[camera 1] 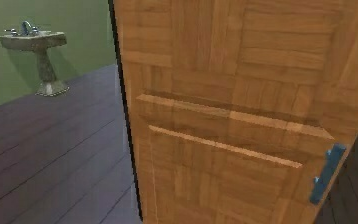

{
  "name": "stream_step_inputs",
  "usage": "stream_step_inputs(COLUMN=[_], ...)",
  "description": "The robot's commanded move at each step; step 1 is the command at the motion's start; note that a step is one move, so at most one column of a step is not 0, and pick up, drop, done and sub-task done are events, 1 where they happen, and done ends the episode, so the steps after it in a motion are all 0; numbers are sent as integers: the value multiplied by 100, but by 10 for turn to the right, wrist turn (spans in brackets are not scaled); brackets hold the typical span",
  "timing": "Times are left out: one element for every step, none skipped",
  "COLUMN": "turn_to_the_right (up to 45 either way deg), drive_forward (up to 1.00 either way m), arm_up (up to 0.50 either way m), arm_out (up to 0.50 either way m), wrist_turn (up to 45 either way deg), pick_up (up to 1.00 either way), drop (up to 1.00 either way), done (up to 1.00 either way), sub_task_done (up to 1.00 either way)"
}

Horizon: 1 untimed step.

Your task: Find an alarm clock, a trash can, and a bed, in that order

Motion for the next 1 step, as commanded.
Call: stream_step_inputs(turn_to_the_right=[-360], drive_forward=[0], arm_up=[0], arm_out=[0], wrist_turn=[0], pick_up=[0], drop=[0], done=[0], sub_task_done=[0])
